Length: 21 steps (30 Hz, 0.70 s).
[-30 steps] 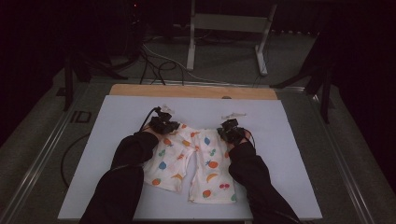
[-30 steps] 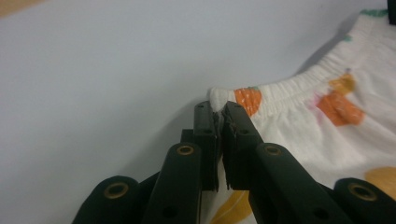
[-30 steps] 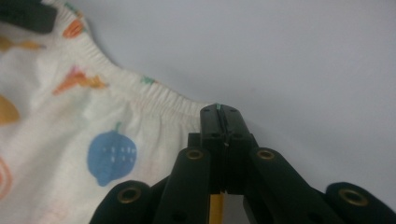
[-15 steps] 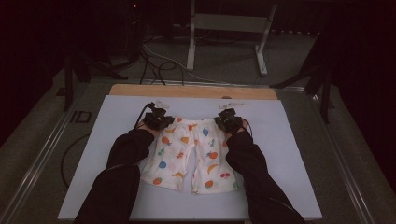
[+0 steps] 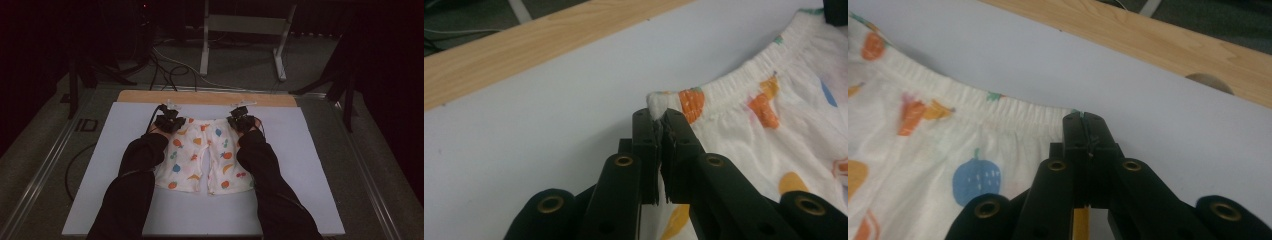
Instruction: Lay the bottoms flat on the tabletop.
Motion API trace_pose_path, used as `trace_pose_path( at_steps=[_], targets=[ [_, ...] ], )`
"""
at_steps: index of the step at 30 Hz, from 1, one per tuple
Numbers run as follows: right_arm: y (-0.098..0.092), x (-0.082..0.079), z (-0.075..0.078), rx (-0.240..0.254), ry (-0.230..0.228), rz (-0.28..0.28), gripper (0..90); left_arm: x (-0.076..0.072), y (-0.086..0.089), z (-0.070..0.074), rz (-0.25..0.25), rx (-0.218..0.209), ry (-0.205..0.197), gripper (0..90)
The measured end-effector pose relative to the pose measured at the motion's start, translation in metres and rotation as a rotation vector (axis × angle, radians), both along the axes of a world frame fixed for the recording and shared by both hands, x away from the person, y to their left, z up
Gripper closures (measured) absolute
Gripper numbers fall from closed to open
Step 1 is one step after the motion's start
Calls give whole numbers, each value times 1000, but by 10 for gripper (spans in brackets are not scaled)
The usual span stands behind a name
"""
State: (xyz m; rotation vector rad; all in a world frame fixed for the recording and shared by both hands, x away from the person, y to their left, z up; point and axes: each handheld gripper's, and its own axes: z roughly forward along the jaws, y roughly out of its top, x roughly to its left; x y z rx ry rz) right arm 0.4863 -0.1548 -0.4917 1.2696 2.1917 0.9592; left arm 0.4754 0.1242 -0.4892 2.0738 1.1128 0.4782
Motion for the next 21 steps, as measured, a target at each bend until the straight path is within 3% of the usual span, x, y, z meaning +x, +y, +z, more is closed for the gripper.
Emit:
trace_pose_path(
  at_steps=[5, 7, 14, 15, 17, 18, 21],
  targets=[
    [5, 5, 1, -20, -8, -8, 900, 2, -2, -1, 6, 15, -6, 860],
    [6, 7, 3, -32, -21, -11, 900, 3, -2, -2, 18, 1, -5, 860],
    [12, 12, 6, -59, -30, -23, 893, 8, -3, 2, 63, 6, -44, 838],
    [12, 13, 6, -59, -29, -31, 873, 9, -4, 2, 73, 2, -41, 783],
    [12, 14, 5, -39, -37, -54, 677, 10, -4, 2, 77, -8, -16, 558],
    [12, 14, 4, -17, -21, -51, 616, 9, -4, 3, 83, -1, -24, 476],
    [12, 13, 2, -24, -17, -47, 443, 8, -1, 6, 81, -44, 8, 298]
  ],
)
